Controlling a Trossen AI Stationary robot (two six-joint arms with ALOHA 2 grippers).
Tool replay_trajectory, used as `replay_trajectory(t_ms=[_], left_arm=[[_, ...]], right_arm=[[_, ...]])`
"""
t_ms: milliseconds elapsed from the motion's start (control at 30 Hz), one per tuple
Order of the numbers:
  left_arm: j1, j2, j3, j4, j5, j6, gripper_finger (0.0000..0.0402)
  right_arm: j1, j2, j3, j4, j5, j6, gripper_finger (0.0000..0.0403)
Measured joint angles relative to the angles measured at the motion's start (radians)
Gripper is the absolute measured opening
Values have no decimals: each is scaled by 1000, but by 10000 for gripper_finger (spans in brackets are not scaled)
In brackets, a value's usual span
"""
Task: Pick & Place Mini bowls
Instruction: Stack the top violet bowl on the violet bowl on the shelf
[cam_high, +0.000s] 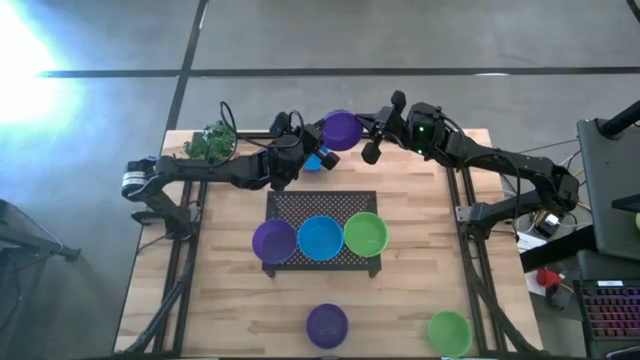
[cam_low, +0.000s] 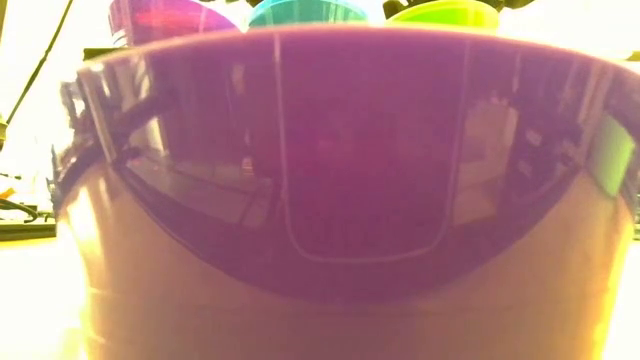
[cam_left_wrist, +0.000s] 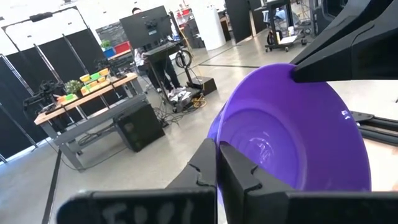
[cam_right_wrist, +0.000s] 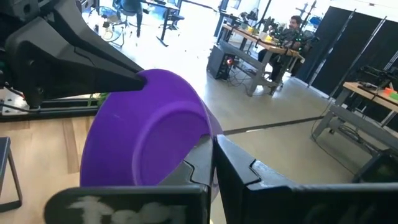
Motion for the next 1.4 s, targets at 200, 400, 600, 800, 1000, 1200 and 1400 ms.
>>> replay_trajectory(t_ms=[200,400,600,800,1000,1200,1400], left_arm=[[0,0,0,0,0,-1,0],[0,0,0,0,-20,-2,0],[0,0,0,-5,-37,-7,0],[0,-2,0,-4,-61,-8,0],[0,-6,0,-3,-122,-3,0],[1,-36,13,-67,-140,-9,0],[-2,-139,14,-246,-142,-81,0]], right_arm=[[0,0,0,0,0,-4,9],[0,0,0,-3,-6,-11,18],[1,-2,0,-1,-12,-10,66],[1,-3,0,2,-13,-16,112],[19,-16,0,-1,-12,-22,145],[60,-44,1,-5,-13,-46,165],[94,-92,1,-49,-10,-76,173]])
